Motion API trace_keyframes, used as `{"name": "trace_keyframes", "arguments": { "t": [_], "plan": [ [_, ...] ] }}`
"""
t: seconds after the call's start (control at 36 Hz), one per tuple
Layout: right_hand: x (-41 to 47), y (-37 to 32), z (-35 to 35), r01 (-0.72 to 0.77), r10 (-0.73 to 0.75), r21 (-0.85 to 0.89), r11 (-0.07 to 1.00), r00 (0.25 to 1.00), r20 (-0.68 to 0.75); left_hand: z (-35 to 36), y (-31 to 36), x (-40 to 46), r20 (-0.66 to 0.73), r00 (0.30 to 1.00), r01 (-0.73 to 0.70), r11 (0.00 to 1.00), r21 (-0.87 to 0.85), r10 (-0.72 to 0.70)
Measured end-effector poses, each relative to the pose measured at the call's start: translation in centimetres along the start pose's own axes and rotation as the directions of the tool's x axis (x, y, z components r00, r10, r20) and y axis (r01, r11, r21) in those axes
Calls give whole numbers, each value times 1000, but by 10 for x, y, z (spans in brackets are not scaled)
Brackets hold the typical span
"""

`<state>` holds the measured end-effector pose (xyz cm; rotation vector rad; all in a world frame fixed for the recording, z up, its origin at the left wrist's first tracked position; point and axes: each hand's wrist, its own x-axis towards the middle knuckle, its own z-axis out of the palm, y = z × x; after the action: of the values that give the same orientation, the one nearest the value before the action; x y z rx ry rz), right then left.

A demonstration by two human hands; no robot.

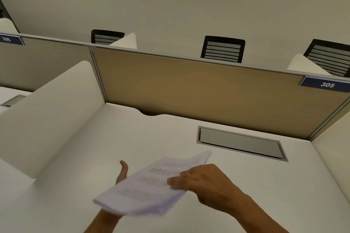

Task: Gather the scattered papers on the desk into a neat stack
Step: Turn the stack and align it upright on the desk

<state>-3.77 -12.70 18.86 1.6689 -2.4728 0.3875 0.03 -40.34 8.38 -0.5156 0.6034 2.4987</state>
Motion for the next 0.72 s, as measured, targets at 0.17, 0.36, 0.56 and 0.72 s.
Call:
{"name": "trace_keyframes", "arguments": {
  "t": [0.17,0.36,0.56,0.72],
  "plan": [
    [1,6,25,171,-149,-188,967,981,127,-25,32,-14,-11,1000,3,902,432,2],
    [21,-3,65,-76,67,-67,995,989,-134,-30,69,-17,20,994,-97,785,611,108],
    [71,-36,90,-404,767,833,378,641,-37,-44,116,-21,25,974,-189,753,630,224],
    [116,-22,102,-484,878,866,123,461,133,-47,175,-23,54,981,-152,575,804,184]
  ]
}}
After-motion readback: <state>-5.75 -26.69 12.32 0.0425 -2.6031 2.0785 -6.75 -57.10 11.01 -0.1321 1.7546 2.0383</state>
